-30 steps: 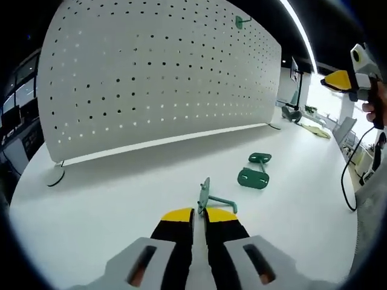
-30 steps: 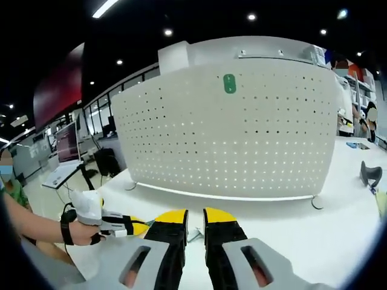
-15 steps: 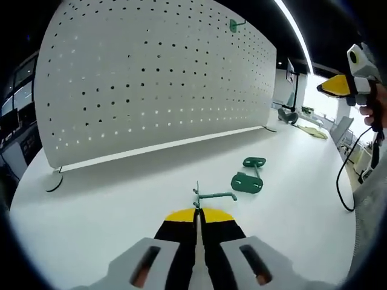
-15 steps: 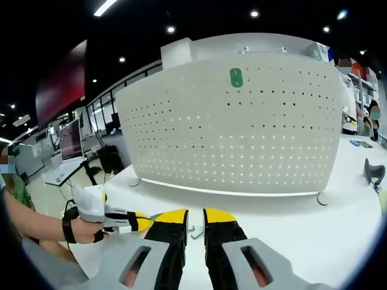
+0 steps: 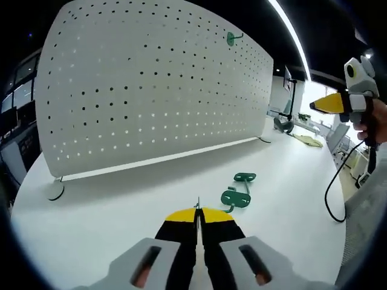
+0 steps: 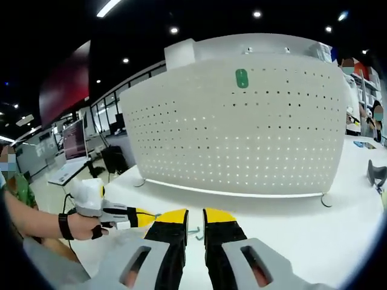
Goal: Insert the hook assembly into the mounting plate slot until the hook locks in place.
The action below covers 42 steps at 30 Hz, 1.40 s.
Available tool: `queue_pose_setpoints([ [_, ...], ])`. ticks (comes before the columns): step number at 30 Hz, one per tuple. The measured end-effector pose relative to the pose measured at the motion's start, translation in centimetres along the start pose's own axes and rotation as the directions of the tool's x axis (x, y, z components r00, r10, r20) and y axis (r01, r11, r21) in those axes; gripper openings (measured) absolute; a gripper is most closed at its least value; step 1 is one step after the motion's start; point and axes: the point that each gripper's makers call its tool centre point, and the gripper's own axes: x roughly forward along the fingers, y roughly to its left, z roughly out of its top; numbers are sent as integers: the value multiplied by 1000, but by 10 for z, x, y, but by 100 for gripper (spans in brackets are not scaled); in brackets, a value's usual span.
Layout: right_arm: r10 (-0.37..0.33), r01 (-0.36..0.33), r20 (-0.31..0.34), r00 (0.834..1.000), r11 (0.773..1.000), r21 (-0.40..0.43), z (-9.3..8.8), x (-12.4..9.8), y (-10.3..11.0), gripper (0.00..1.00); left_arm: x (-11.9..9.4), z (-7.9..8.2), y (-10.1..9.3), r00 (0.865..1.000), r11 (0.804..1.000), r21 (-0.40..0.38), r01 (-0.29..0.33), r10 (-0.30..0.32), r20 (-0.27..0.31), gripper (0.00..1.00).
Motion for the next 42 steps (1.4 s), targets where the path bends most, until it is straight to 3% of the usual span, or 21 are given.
queue_pose_setpoints([
  [8, 25, -25, 5, 1000, 1000, -17, 2, 1, 5, 9, -6, 5, -12, 999, 998, -46, 39, -39, -3, 1],
  [15, 53, -53, 10, 999, 998, -34, 1, 1, 12, 10, -19, 20, -21, 998, 993, -111, 51, -48, 27, 1],
  [42, 199, -198, 16, 980, 977, -74, -1, -1, 54, 13, -62, 83, -72, 987, 991, -42, 129, -124, 104, 1],
])
